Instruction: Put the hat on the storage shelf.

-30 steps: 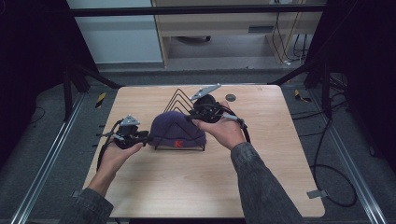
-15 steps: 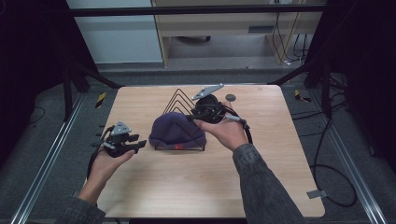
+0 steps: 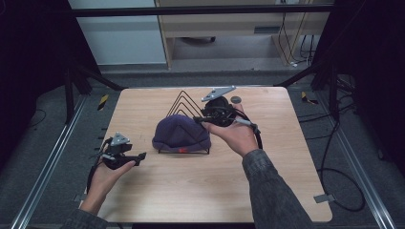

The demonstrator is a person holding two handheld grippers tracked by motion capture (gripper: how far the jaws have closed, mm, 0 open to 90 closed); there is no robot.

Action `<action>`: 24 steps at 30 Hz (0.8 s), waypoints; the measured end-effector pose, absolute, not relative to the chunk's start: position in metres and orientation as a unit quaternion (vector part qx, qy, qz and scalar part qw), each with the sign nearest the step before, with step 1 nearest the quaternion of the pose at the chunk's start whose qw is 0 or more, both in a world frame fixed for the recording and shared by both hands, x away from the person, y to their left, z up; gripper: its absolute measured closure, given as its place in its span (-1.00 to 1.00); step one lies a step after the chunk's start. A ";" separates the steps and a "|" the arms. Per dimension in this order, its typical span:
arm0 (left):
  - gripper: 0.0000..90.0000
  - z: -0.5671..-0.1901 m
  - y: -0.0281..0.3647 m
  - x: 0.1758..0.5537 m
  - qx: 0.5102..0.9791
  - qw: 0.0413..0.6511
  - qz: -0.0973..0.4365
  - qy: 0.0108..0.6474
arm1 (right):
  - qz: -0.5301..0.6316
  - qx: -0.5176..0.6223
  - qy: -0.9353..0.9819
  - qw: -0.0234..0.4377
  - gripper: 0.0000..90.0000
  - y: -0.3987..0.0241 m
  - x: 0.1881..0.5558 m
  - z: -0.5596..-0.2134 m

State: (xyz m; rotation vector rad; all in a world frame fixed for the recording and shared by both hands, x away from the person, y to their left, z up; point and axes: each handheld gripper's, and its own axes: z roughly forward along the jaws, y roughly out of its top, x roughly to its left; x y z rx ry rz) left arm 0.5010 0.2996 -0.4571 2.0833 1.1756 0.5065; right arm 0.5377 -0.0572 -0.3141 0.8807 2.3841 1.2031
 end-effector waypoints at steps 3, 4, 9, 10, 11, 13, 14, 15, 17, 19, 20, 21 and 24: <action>-0.56 -0.464 0.302 0.502 0.798 0.332 0.192 0.465 | 0.422 0.319 0.831 0.173 0.07 -0.062 0.537 -0.314; -0.61 -0.466 0.303 0.502 0.798 0.329 0.189 0.468 | 0.422 0.327 0.827 0.176 -0.02 -0.064 0.536 -0.314; -0.76 -0.476 0.306 0.504 0.802 0.309 0.172 0.482 | 0.414 0.363 0.808 0.208 -0.39 -0.085 0.530 -0.325; -0.77 -0.477 0.307 0.505 0.802 0.308 0.169 0.483 | 0.414 0.369 0.805 0.210 -0.43 -0.091 0.528 -0.329; -0.79 -0.479 0.308 0.505 0.803 0.306 0.166 0.484 | 0.412 0.375 0.803 0.212 -0.47 -0.097 0.525 -0.335; -0.80 -0.482 0.308 0.505 0.808 0.295 0.163 0.483 | 0.404 0.386 0.801 0.215 -0.52 -0.112 0.520 -0.347; -0.80 -0.484 0.308 0.505 0.809 0.291 0.163 0.484 | 0.403 0.391 0.800 0.213 -0.54 -0.119 0.518 -0.355; -0.81 -0.485 0.308 0.505 0.811 0.288 0.161 0.483 | 0.398 0.397 0.799 0.211 -0.56 -0.127 0.515 -0.363; -0.82 -0.488 0.306 0.506 0.814 0.281 0.158 0.483 | 0.393 0.415 0.795 0.204 -0.59 -0.142 0.507 -0.381; -0.85 -0.491 0.304 0.506 0.819 0.273 0.154 0.480 | 0.387 0.427 0.793 0.198 -0.63 -0.157 0.500 -0.399; -0.86 -0.492 0.303 0.506 0.821 0.269 0.153 0.479 | 0.383 0.432 0.793 0.196 -0.65 -0.164 0.496 -0.409; -0.89 -0.493 0.302 0.505 0.825 0.264 0.159 0.474 | 0.377 0.438 0.793 0.193 -0.67 -0.171 0.492 -0.418; -0.92 -0.494 0.301 0.505 0.825 0.263 0.163 0.473 | 0.366 0.456 0.791 0.179 -0.70 -0.189 0.481 -0.444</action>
